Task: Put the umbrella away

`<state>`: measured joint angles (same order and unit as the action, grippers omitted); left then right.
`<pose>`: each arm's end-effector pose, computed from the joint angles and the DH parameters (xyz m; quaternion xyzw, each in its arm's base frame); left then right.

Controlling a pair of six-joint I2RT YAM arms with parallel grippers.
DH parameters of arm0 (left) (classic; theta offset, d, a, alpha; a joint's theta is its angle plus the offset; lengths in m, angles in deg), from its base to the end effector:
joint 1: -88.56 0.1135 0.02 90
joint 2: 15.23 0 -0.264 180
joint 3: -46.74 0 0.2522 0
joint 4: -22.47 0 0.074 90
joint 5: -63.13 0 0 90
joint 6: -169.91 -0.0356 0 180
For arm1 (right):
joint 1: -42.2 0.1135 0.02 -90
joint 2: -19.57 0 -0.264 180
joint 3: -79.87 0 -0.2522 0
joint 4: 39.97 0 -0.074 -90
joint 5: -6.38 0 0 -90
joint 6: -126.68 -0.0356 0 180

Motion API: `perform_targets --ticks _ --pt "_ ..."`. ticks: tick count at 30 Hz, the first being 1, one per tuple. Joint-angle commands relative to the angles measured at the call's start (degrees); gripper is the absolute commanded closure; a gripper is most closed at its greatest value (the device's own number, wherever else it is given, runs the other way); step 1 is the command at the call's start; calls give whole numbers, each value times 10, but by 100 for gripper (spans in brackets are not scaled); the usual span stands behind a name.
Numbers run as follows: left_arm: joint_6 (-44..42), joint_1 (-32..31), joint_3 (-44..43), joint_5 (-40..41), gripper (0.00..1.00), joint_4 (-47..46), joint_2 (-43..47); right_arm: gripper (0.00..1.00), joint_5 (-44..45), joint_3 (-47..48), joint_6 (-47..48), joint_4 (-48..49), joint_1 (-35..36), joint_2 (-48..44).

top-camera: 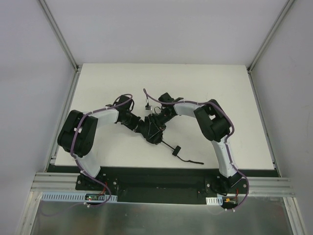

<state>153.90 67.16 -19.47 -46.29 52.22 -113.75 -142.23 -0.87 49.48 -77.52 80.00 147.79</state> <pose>0.2961 -0.1288 0.1448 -0.3872 0.8756 -0.2861 0.0391 0.3297 0.2942 0.1139 -0.4549 0.7293 0.5063 0.0696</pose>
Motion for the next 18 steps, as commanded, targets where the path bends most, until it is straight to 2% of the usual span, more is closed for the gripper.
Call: perform_targets --ticks 1,5,7,10,12,16,18 --pt "-8 -14 42 17 100 42 -13 82 91 23 -39 -27 -12 7" --pt "36 -14 53 10 100 69 -10 58 198 9 -67 -22 -12 -49" --pt "48 -14 51 5 100 90 -13 40 243 -11 -66 -5 -8 -88" --pt "51 -14 30 5 100 131 -26 29 292 -45 -29 25 14 -157" --pt "50 -10 16 -3 100 153 -40 23 325 -62 19 27 36 -189" --pt "50 -8 -12 -1 100 195 -58 21 393 -80 89 25 88 -214" --pt "49 -7 -24 2 100 207 -65 20 399 -83 101 30 111 -216"
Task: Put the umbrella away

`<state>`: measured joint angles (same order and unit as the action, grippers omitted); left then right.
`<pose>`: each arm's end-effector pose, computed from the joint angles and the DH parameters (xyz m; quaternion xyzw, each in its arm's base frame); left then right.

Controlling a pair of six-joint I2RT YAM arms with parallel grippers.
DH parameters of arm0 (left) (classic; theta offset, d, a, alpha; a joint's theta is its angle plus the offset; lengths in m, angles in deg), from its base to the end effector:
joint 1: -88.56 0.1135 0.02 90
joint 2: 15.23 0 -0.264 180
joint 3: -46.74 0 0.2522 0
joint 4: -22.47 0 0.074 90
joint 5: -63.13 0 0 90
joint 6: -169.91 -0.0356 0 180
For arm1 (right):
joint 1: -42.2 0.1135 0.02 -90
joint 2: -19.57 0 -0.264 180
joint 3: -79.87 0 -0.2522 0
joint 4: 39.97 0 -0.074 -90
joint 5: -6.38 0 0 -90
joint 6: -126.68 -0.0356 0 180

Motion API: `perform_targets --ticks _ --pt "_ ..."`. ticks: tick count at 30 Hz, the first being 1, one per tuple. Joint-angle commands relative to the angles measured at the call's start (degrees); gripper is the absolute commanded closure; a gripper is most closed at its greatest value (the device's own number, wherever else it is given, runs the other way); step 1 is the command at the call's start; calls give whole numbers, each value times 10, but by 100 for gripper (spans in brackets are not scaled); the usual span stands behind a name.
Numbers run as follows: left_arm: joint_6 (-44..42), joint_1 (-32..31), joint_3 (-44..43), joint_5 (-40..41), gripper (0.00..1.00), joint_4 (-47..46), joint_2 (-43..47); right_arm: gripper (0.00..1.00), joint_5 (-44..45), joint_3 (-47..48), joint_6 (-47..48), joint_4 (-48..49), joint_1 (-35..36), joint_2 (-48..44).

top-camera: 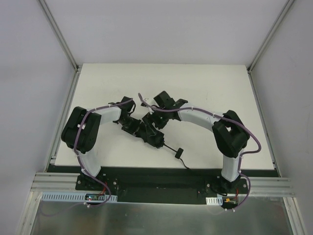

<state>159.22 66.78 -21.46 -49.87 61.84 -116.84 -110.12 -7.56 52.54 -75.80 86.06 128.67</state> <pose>0.2876 -0.1299 0.1312 0.4401 -0.8637 0.2385 0.0590 0.2866 0.2975 0.2074 -0.5228 0.7622 0.2865 0.2522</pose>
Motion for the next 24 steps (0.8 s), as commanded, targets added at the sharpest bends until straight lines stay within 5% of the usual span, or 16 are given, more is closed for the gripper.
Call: perform_targets --ticks 1,15,21,23,24 --pt "-3 -3 -7 38 100 117 -37 20 79 -14 72 11 59 -23" --pt "25 17 -24 22 100 167 -49 36 328 -56 115 24 143 35" --pt "10 18 -31 31 100 164 -37 82 312 -59 111 19 122 51" --pt "-10 18 -37 45 88 161 -27 99 250 -57 105 13 102 56" --pt "-22 19 -43 56 76 158 -20 100 219 -61 102 17 94 54"
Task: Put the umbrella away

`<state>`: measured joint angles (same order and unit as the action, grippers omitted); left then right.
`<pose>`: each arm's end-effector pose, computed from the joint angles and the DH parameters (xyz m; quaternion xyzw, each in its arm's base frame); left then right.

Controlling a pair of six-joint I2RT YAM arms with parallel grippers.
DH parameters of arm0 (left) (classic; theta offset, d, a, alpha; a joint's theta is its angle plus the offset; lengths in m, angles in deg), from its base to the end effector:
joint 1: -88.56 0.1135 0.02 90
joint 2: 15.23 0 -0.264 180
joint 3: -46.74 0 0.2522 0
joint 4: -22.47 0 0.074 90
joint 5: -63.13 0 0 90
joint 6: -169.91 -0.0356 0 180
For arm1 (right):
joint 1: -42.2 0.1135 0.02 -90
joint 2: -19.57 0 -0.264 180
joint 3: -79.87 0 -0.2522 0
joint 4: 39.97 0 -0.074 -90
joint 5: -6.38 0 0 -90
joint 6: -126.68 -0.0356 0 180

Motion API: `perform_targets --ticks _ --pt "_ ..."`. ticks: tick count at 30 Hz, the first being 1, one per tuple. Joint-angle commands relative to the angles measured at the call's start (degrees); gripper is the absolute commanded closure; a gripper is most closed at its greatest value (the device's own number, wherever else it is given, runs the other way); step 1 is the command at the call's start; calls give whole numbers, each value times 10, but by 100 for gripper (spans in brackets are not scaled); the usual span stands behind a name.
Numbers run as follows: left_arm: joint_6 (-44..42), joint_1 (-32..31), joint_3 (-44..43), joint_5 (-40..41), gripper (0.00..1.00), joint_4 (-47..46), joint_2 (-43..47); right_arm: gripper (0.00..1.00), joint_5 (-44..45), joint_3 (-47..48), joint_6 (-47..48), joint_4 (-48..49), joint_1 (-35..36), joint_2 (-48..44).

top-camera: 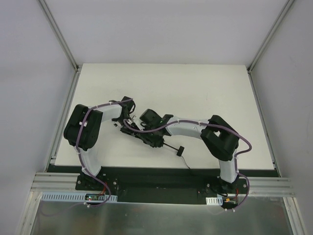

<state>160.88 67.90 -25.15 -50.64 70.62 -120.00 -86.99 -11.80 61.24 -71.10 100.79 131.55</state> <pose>0.2904 -0.1248 0.1266 0.4761 -0.8516 0.1890 0.1108 0.2135 0.3536 0.1677 -0.6389 0.7068 0.1153 0.2810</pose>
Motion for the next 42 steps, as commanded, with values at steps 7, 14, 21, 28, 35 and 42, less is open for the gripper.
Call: perform_targets --ticks 7,14,21,28,35,42 --pt "-115 7 12 86 20 2 79 100 -287 -2 -23 -29 -144 48" --pt "-92 -9 85 45 24 -129 99 100 -514 50 -75 -35 -194 116" --pt "-58 -30 97 21 46 -136 65 100 -543 77 -99 -38 -201 146" --pt "-20 -32 109 14 100 -138 61 91 -448 85 -130 -44 -200 118" --pt "15 -26 122 36 100 -117 84 28 -271 60 -102 -86 -171 18" --pt "9 -16 100 45 100 -87 81 19 -134 -23 -32 -67 -99 -69"
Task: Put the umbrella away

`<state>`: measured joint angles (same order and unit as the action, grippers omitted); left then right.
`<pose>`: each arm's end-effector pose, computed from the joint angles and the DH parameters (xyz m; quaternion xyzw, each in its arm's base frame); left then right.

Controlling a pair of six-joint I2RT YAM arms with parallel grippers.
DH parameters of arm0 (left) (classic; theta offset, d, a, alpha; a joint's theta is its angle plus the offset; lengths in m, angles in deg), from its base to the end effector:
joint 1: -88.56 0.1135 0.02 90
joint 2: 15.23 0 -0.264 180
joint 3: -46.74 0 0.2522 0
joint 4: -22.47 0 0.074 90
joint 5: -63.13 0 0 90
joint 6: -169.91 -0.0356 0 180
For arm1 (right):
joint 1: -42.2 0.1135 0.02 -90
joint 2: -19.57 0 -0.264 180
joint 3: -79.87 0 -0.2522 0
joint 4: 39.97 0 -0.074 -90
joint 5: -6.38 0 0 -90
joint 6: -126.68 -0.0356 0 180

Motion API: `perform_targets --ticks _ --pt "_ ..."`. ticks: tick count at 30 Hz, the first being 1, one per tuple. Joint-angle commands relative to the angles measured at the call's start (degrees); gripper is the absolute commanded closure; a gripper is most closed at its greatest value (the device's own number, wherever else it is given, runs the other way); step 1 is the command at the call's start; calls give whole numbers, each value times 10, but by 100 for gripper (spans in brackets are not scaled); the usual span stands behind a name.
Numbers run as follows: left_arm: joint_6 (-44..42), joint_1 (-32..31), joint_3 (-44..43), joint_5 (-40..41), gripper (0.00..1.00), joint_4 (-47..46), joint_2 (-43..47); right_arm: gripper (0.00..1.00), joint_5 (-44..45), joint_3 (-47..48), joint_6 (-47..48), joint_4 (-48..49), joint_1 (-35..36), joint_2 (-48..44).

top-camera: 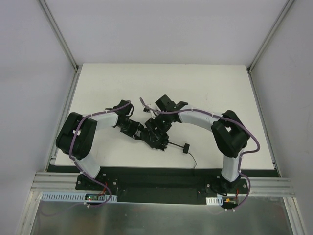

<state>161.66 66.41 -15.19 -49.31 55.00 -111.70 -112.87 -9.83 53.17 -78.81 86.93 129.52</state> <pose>0.2719 -0.1254 0.1344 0.4442 -0.8534 0.2711 0.0300 0.2737 0.2956 0.1873 -0.5332 0.7666 0.2998 0.1955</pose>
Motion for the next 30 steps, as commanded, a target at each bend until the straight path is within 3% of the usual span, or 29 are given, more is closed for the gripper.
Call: perform_targets --ticks 1,6,10,13,14,17,20,23,25,28,30 --pt "1 1 -3 34 100 72 -3 19 133 -56 54 20 49 -58" --pt "2 4 -10 34 100 81 -5 19 155 -100 44 62 88 -73" --pt "6 5 -10 31 100 85 -4 19 272 -103 30 73 108 -44" --pt "11 5 -6 30 100 88 3 26 343 -97 22 93 113 -20" --pt "13 5 -4 28 100 88 6 32 340 -93 22 97 113 -12" --pt "10 6 -5 26 100 88 13 72 332 -89 23 104 113 7" --pt "-14 6 -19 34 100 88 22 100 301 -103 24 115 103 3" --pt "-41 9 -35 29 99 87 31 100 220 -123 18 133 78 -10" --pt "-63 11 -46 31 86 87 40 100 176 -137 14 148 59 -24" --pt "-96 18 -48 30 56 71 71 100 111 -146 10 154 29 -41" --pt "-121 26 -47 20 41 43 96 100 71 -148 7 154 14 -51"
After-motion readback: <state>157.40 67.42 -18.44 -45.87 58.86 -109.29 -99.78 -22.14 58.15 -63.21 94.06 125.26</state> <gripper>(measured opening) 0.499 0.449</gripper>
